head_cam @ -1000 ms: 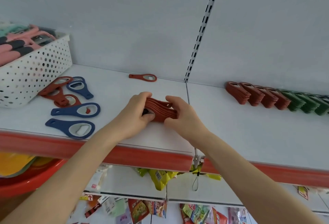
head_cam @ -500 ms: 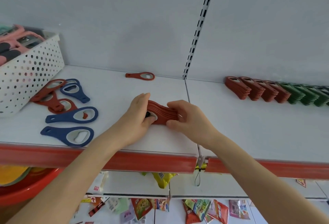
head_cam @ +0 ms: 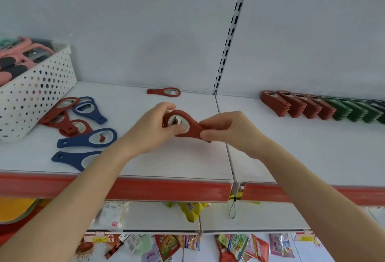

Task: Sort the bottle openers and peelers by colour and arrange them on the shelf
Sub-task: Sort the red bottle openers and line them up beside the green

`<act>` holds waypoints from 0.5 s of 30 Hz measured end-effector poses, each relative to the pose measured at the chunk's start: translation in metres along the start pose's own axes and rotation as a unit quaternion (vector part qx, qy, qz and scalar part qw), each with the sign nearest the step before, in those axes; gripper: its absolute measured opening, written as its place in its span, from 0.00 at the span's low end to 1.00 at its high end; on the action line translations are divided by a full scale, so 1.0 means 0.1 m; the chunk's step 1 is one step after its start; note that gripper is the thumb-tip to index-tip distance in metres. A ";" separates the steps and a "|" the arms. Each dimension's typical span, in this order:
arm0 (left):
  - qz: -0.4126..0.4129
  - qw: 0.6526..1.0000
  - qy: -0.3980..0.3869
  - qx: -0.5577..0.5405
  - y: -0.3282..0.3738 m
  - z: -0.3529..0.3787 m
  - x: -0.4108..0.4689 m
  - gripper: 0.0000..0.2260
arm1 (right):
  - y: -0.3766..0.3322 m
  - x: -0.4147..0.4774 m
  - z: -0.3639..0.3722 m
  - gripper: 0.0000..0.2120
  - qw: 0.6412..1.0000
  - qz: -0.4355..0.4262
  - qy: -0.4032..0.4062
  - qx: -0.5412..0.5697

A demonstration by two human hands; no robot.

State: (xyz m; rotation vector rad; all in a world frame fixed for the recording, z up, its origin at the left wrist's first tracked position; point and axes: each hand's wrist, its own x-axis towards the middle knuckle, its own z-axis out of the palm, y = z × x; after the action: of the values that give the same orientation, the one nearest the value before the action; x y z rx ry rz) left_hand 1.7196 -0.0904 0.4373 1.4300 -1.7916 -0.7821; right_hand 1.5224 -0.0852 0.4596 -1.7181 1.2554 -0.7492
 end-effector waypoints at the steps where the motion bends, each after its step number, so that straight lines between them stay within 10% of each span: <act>1: -0.018 0.997 0.019 -0.071 0.04 0.01 0.03 0.22 | -0.02 0.00 -0.03 0.06 0.997 0.033 -0.004 0.065; 9: -0.147 0.848 0.046 -0.508 0.39 0.17 0.11 0.11 | -0.13 -0.04 -0.03 0.15 0.883 0.206 -0.041 0.421; 15: -0.141 0.800 0.062 -0.580 0.53 0.27 0.16 0.08 | -0.15 -0.12 -0.12 0.11 0.915 0.179 -0.047 0.359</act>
State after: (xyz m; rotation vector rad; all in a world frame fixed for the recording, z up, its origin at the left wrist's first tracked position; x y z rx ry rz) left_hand 1.6654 -0.0939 0.4670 0.8206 -0.6465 -1.5251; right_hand 1.5153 -0.0752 0.4784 -0.8855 1.0079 -0.7653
